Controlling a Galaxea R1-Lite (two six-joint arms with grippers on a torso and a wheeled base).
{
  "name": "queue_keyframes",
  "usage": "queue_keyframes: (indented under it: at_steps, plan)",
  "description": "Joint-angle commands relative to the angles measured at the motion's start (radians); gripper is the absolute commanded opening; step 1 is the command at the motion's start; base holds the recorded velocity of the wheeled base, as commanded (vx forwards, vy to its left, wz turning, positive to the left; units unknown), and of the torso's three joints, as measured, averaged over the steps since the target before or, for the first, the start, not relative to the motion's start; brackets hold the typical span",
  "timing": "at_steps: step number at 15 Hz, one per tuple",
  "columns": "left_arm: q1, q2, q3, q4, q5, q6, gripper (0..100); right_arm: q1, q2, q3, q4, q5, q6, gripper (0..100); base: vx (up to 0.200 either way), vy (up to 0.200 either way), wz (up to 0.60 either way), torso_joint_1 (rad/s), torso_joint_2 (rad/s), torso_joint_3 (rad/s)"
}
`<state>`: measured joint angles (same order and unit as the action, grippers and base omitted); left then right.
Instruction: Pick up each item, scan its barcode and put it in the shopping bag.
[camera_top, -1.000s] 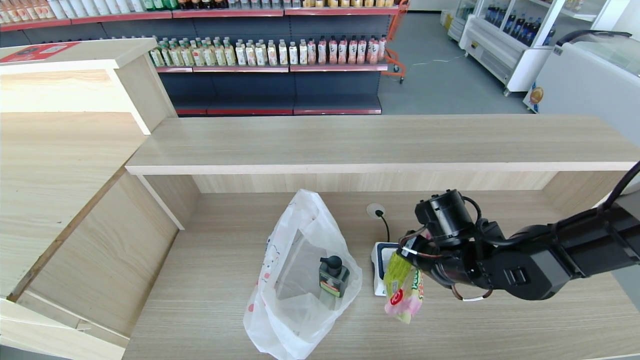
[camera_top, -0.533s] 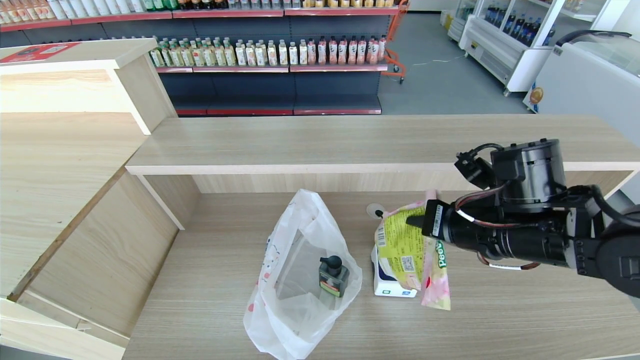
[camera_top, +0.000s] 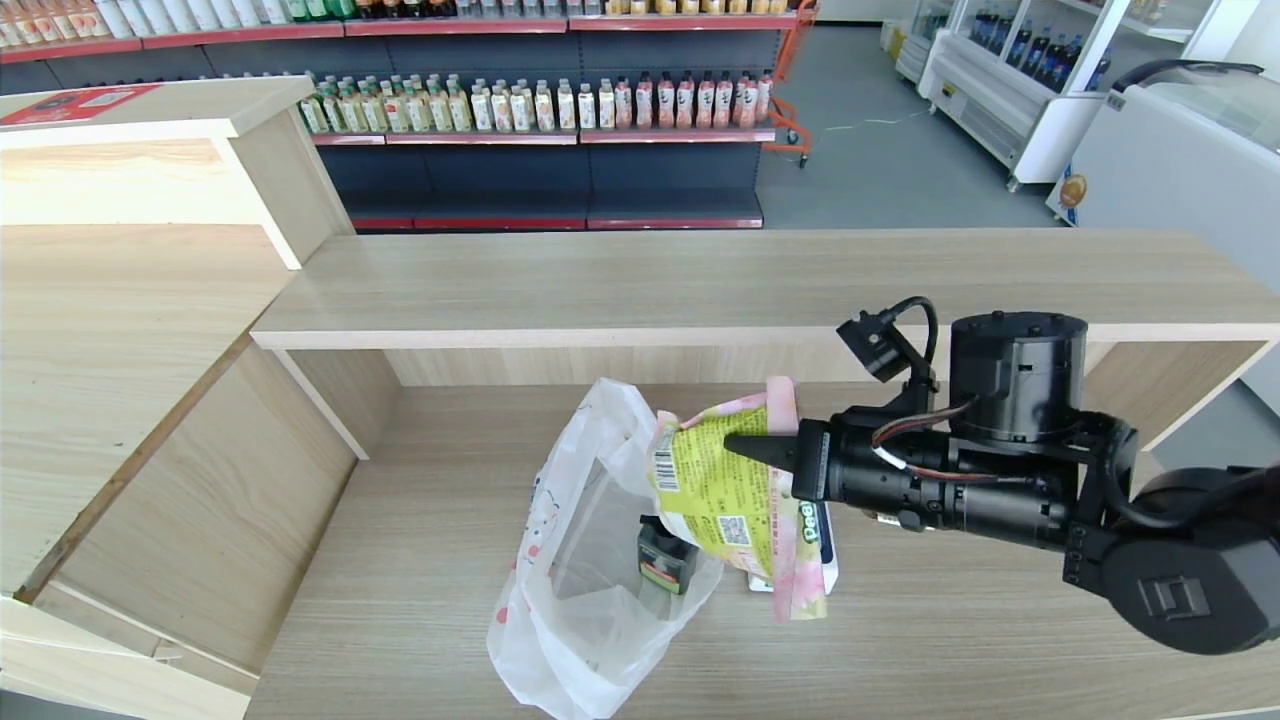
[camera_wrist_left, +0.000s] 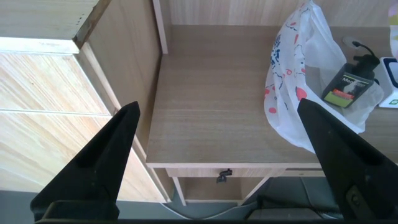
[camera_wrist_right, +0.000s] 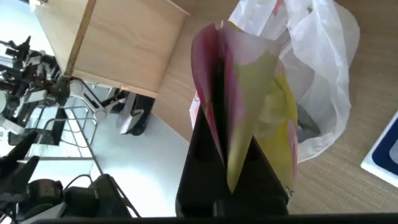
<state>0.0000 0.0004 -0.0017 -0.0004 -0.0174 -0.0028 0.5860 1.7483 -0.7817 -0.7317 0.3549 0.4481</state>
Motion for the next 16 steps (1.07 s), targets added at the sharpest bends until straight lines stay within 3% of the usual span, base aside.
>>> queue_keyframes:
  at_steps: [1, 7, 10, 16]
  plan:
    - [0.000, 0.000, 0.000, -0.001, 0.001, 0.000, 100, 0.032, 0.062, 0.042, -0.072, 0.062, 0.011, 0, 0.000, 0.000, 0.00, 0.000, 0.00, 0.000]
    - [0.000, 0.000, 0.000, 0.000, -0.001, 0.000, 100, 0.046, 0.175, 0.067, -0.137, 0.084, 0.026, 0, 0.000, 0.000, 0.00, 0.000, 0.00, 0.000]
    - [0.000, 0.000, 0.000, -0.001, 0.001, 0.000, 100, 0.043, 0.201, 0.084, -0.192, 0.199, 0.073, 0, 0.000, 0.000, 0.00, 0.000, 0.00, 0.000]
    - [0.000, 0.000, 0.000, -0.001, 0.001, 0.000, 100, 0.032, 0.307, 0.078, -0.198, 0.200, 0.008, 0, 0.000, 0.000, 0.00, 0.000, 0.00, 0.000]
